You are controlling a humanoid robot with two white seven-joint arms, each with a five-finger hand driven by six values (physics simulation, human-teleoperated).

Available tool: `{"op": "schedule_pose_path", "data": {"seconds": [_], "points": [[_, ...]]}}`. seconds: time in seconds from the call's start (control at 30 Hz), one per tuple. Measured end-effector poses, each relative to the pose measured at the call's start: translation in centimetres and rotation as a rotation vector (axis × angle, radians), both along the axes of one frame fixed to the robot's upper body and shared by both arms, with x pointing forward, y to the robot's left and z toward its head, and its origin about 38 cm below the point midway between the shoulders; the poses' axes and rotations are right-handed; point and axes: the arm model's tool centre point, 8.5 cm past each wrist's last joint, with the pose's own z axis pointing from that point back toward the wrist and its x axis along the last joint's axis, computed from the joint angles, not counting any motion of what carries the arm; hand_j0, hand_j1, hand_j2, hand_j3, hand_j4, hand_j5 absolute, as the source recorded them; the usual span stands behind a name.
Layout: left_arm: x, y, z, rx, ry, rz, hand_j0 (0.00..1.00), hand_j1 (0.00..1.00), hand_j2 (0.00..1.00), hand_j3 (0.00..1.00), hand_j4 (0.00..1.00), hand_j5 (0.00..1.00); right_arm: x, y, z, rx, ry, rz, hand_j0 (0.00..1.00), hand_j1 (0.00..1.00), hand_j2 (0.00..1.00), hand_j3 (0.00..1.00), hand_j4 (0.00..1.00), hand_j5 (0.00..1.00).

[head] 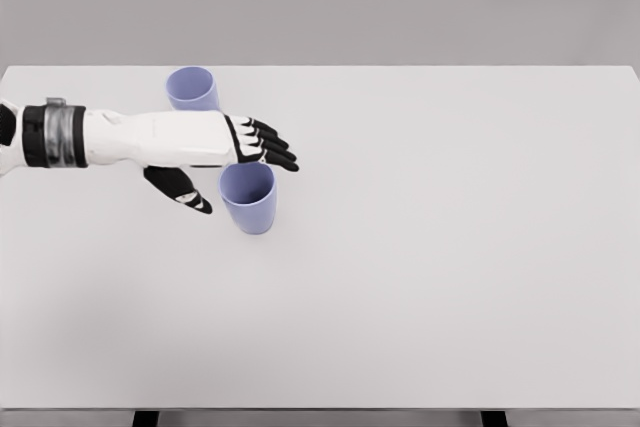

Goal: Place the right cup on the left cup with left arm

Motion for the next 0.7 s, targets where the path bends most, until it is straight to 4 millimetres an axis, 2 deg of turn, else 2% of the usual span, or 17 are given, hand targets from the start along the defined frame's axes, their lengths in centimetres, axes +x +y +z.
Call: {"op": "schedule_pose_path", "data": {"seconds": [0.17,0.37,0.57,0.7], "points": [[0.1,-0.9,-0.4,0.036,-0.039,-0.013,1.00,1.00,1.00,1.00,1.00,1.00,0.0,0.0,0.0,0.000,0.000,0.000,1.00,1.00,1.00,1.00,1.00,1.00],[0.3,-0.9,-0.5,0.044,-0.045,-0.009,1.00,1.00,1.00,1.00,1.00,1.00,0.0,0.0,0.0,0.000,0.000,0.000,1.00,1.00,1.00,1.00,1.00,1.00],[2.7,0.9,-2.3,0.084,-0.024,0.085,1.00,1.00,1.00,1.00,1.00,1.00,0.0,0.0,0.0,0.000,0.000,0.000,1.00,1.00,1.00,1.00,1.00,1.00],[3.3,0.2,-3.1,0.097,-0.026,0.088,1.00,1.00,1.00,1.00,1.00,1.00,0.0,0.0,0.0,0.000,0.000,0.000,1.00,1.00,1.00,1.00,1.00,1.00]]}}
